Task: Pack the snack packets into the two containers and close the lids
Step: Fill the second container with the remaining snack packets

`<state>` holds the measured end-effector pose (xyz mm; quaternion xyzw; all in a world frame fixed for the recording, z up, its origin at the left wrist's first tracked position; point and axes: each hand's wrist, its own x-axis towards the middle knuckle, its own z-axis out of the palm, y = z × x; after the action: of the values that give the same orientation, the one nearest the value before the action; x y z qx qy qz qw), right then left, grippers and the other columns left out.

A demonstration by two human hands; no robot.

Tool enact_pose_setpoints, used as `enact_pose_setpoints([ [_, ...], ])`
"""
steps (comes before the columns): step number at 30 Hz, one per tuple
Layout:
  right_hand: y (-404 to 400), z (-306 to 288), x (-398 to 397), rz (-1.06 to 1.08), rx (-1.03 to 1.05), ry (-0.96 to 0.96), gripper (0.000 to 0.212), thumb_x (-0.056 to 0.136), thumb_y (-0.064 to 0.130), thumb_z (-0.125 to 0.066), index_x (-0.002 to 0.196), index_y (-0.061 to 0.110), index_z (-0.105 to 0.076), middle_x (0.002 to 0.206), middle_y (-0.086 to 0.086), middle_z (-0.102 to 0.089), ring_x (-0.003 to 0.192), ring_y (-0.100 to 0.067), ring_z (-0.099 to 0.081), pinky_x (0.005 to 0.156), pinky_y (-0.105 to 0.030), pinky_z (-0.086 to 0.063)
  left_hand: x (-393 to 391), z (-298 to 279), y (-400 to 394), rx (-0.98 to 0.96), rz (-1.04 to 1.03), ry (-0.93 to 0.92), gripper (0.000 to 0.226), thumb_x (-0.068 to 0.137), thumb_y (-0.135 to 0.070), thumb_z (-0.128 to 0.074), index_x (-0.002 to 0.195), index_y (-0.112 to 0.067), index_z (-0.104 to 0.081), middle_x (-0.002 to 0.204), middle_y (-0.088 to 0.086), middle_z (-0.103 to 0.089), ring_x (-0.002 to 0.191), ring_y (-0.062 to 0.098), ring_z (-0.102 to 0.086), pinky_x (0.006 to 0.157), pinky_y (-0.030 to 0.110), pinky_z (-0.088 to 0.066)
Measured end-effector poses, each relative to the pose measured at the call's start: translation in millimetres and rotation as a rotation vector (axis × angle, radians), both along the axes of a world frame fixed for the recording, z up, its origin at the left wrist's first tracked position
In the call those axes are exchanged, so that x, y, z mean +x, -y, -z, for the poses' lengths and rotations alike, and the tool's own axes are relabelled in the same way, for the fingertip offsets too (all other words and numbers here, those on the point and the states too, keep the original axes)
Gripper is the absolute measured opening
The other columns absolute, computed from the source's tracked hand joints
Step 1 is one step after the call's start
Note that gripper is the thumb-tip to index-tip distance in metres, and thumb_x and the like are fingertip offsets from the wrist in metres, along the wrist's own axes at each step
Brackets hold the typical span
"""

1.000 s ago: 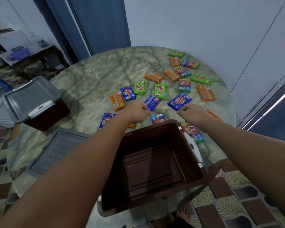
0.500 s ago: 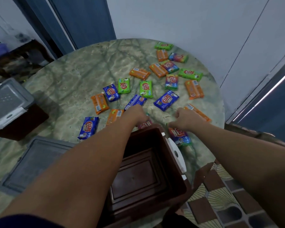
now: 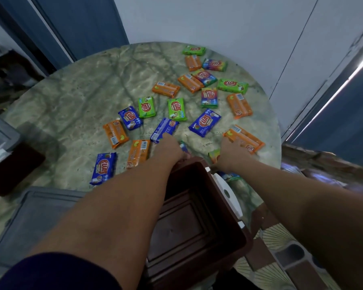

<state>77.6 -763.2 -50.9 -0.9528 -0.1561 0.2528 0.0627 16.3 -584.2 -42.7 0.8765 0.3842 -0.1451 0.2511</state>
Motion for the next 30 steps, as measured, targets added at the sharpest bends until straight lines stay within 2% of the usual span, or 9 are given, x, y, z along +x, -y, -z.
enact_pose_setpoints([
  [4, 0.8, 3.6, -1.4, 0.031, 0.016, 0.004, 0.089, 0.077, 0.033, -0.086, 0.143, 0.015, -0.029, 0.139, -0.023, -0.041, 0.117, -0.045, -0.053, 0.082, -0.047, -0.049, 9.1, 3.7, 1.8, -0.064, -0.064, -0.014, 0.109, 0.070, -0.032, -0.092, 0.149, 0.003, -0.025, 0.133, 0.020, -0.059, 0.120, 0.036, -0.061, 0.083, 0.039, -0.050],
  [8, -0.7, 3.0, 1.1, 0.057, 0.051, -0.001, 0.098, 0.068, 0.045, -0.090, 0.139, 0.011, -0.033, 0.128, -0.020, -0.050, 0.114, -0.041, -0.055, 0.088, -0.047, -0.053, 9.2, -0.2, 1.7, -0.092, 0.041, -0.065, 0.063, 0.084, -0.030, -0.079, 0.132, 0.001, -0.051, 0.113, 0.012, -0.063, 0.094, 0.025, -0.061, 0.074, 0.032, -0.046],
  [10, -3.3, 5.1, 2.6, 0.069, 0.057, -0.006, 0.101, 0.064, 0.053, -0.090, 0.137, 0.009, -0.037, 0.126, -0.019, -0.053, 0.114, -0.040, -0.055, 0.093, -0.050, -0.053, 9.4, -0.1, 1.5, -0.194, 0.037, -0.070, 0.060, 0.080, -0.029, -0.082, 0.127, -0.005, -0.053, 0.111, 0.008, -0.063, 0.088, 0.021, -0.060, 0.069, 0.031, -0.048],
  [14, -5.9, -1.4, 6.4, 0.062, 0.125, 0.014, 0.071, 0.073, 0.057, -0.081, 0.117, 0.012, -0.049, 0.110, -0.009, -0.060, 0.096, -0.027, -0.057, 0.089, -0.044, -0.050, 7.4, -3.0, 5.9, -0.428, -0.119, 0.070, 0.052, 0.070, -0.021, -0.081, 0.117, -0.009, -0.063, 0.098, 0.010, -0.069, 0.076, 0.021, -0.064, 0.058, 0.027, -0.050],
  [18, -11.1, -14.3, 9.0, 0.136, 0.278, 0.049, 0.073, 0.072, 0.063, -0.073, 0.118, 0.014, -0.043, 0.098, -0.004, -0.060, 0.094, -0.026, -0.060, 0.093, -0.048, -0.050, 9.3, -12.3, 3.2, -0.513, -0.209, 0.236, 0.039, 0.086, -0.020, -0.072, 0.119, -0.013, -0.052, 0.102, 0.013, -0.067, 0.075, 0.024, -0.066, 0.056, 0.030, -0.053],
  [22, -20.3, -28.6, 9.8, 0.243, 0.485, 0.014, 0.084, 0.068, 0.056, -0.078, 0.127, 0.016, -0.034, 0.104, -0.006, -0.060, 0.090, -0.026, -0.063, 0.064, -0.037, -0.051, 4.2, -31.4, -6.0, -0.462, -0.200, 0.261, 0.071, 0.092, -0.022, -0.064, 0.147, -0.012, -0.020, 0.119, 0.013, -0.059, 0.106, 0.028, -0.063, 0.066, 0.032, -0.053],
  [24, -26.9, -39.9, 8.7, 0.245, 0.536, -0.009, 0.088, 0.065, 0.057, -0.077, 0.129, 0.017, -0.032, 0.109, -0.008, -0.059, 0.089, -0.025, -0.064, 0.061, -0.036, -0.052, -1.2, -39.1, -13.5, -0.440, -0.185, 0.288, 0.082, 0.094, -0.021, -0.061, 0.152, -0.013, -0.004, 0.115, 0.009, -0.054, 0.107, 0.025, -0.058, 0.077, 0.034, -0.050],
  [28, -43.9, -59.7, -1.2, 0.211, 0.633, 0.029, 0.086, 0.062, 0.056, -0.074, 0.127, 0.017, -0.034, 0.117, -0.010, -0.055, 0.092, -0.025, -0.062, 0.059, -0.034, -0.048, -17.4, -64.2, -24.8, -0.411, -0.145, 0.430, 0.059, 0.097, -0.018, -0.058, 0.142, -0.015, -0.019, 0.099, 0.000, -0.050, 0.084, 0.010, -0.052, 0.071, 0.032, -0.048],
  [30, -52.6, -69.8, -9.3, 0.197, 0.668, 0.044, 0.102, 0.052, 0.066, -0.069, 0.133, 0.015, -0.033, 0.121, -0.010, -0.056, 0.099, -0.027, -0.062, 0.073, -0.042, -0.055, -26.4, -74.8, -28.4, -0.391, -0.137, 0.490, 0.054, 0.098, -0.022, -0.058, 0.139, -0.017, -0.022, 0.104, 0.000, -0.055, 0.086, 0.010, -0.057, 0.072, 0.033, -0.051],
])
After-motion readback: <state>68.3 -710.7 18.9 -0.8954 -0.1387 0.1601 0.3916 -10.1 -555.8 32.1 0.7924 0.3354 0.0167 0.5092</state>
